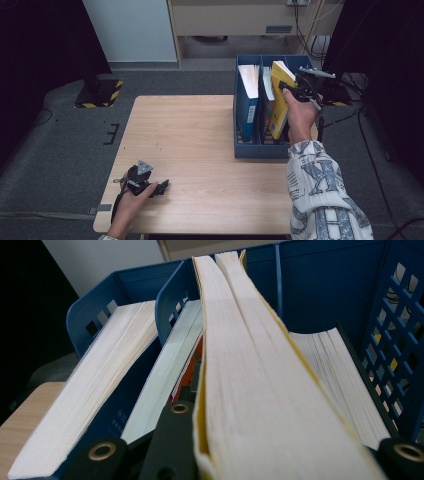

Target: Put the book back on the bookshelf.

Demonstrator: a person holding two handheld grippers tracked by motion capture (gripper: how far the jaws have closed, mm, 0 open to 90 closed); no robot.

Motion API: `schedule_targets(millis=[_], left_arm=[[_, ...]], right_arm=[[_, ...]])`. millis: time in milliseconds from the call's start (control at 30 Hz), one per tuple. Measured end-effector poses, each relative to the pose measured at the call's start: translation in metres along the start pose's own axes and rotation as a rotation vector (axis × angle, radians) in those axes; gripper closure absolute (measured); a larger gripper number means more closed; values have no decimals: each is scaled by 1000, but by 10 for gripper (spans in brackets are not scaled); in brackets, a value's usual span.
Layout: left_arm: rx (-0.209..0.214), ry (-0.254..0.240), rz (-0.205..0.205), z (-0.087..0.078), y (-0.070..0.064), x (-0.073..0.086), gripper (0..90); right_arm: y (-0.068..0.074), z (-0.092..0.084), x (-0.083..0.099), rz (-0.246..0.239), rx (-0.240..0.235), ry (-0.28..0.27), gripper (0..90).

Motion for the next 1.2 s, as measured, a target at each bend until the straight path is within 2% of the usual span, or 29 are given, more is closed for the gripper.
schedule_targets(millis=[833,1200], left_arm=[[3,-2,1,0,-1,0,0],[6,-4,-3,1,-1,-1,0]], right_arm=[[-1,14,13,7,23,19,745],[0,18,26,-18,28,28,745]])
Point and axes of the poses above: each handheld gripper's, and its own axes: z roughly forward along the jaws, x roughly out of its underside, y roughly to its left, the point moved 4 cm from there along z, roughly forward along the jaws
